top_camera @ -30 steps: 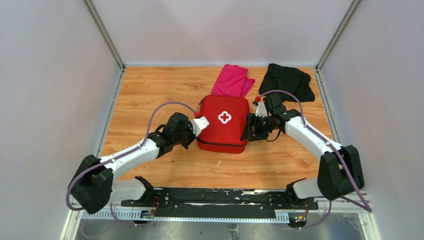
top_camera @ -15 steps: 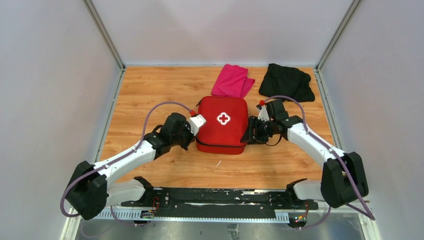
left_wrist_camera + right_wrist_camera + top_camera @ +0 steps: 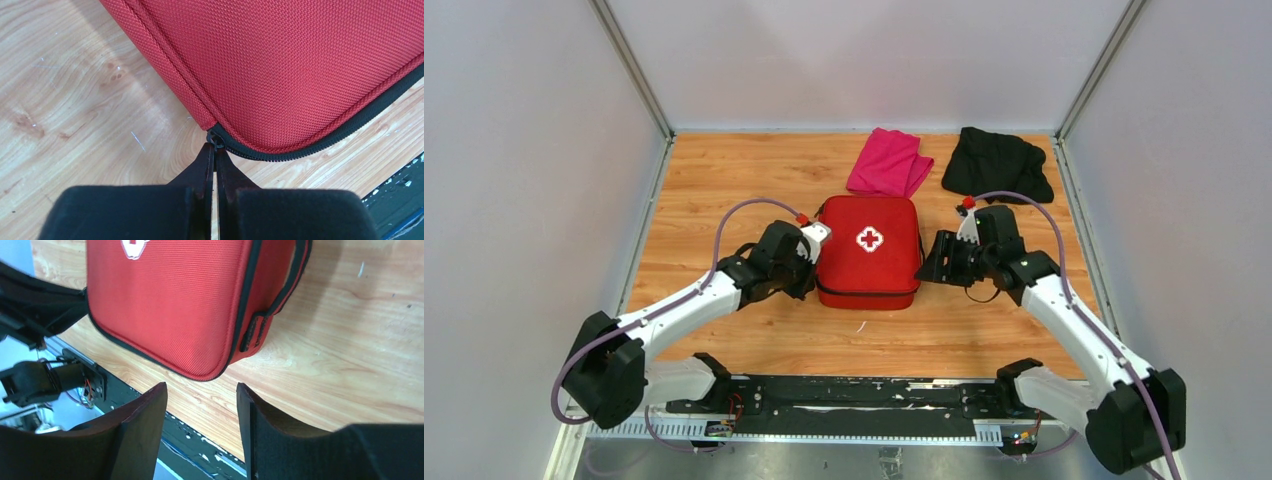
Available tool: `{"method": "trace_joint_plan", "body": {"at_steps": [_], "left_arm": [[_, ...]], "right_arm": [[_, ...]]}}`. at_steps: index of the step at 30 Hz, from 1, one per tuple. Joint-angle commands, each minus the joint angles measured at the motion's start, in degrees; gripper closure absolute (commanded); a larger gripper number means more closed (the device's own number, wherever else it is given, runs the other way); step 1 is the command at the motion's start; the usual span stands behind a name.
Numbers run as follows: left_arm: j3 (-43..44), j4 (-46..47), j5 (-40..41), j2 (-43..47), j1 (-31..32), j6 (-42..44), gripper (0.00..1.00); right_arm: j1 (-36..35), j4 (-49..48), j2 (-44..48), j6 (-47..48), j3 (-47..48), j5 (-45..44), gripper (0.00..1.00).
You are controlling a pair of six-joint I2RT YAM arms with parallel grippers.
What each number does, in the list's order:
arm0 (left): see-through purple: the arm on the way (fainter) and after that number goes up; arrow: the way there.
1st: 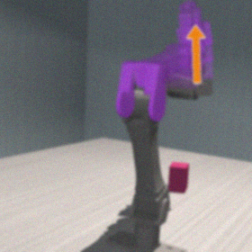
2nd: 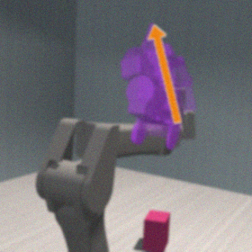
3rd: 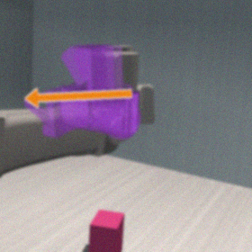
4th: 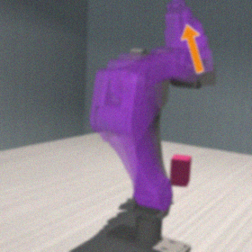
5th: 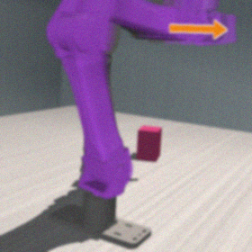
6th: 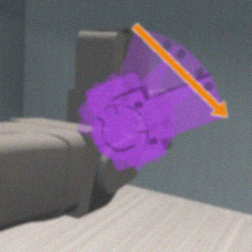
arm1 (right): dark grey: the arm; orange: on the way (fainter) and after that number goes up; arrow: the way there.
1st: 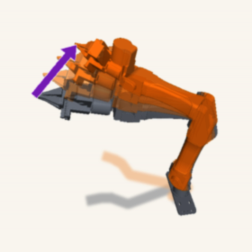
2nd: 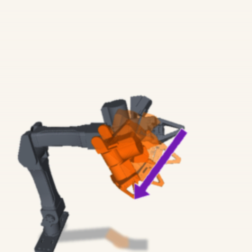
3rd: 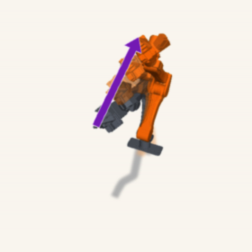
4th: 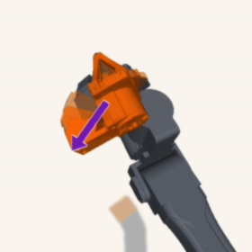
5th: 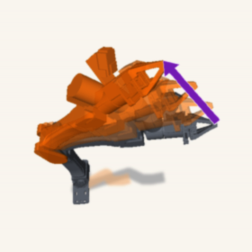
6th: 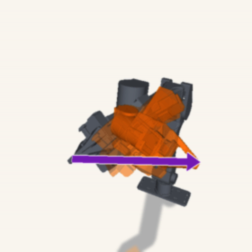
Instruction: Organize the medicine kit
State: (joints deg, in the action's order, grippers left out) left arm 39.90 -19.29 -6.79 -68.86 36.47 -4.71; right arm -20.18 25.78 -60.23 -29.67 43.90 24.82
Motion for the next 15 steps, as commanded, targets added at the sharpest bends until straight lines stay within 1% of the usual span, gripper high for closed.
{"method": "trace_joint_plan", "body": {"at_steps": [1,3,6,9,11,13,15], "left_arm": [[0.4,0.2,1.5,1.6,0.2,-3.7,1.00],[-0.1,0.3,2.5,3.0,0.2,-4.2,1.00],[-1.0,1.0,4.7,4.4,0.2,-5.0,1.00],[-1.8,2.0,6.1,5.3,0.2,-5.6,1.00],[-2.2,2.1,6.6,5.7,0.2,-5.7,1.00],[-2.5,2.1,6.7,6.0,0.1,-5.2,1.00],[-2.3,1.5,8.7,6.3,-0.1,-4.4,1.00]], "right_arm": [[0.6,2.8,5.1,9.0,1.1,3.0,0.40],[0.5,1.5,6.3,12.8,1.3,7.4,0.39],[0.0,-0.2,8.4,17.8,3.4,9.4,0.39],[-2.0,-6.2,9.9,18.4,3.0,7.2,0.39],[-6.8,-12.4,10.7,17.6,0.9,3.4,0.39],[-14.9,-18.7,12.1,22.6,-1.8,-5.9,0.40],[-24.5,-24.4,13.5,35.3,-4.6,-13.5,0.41]]}}
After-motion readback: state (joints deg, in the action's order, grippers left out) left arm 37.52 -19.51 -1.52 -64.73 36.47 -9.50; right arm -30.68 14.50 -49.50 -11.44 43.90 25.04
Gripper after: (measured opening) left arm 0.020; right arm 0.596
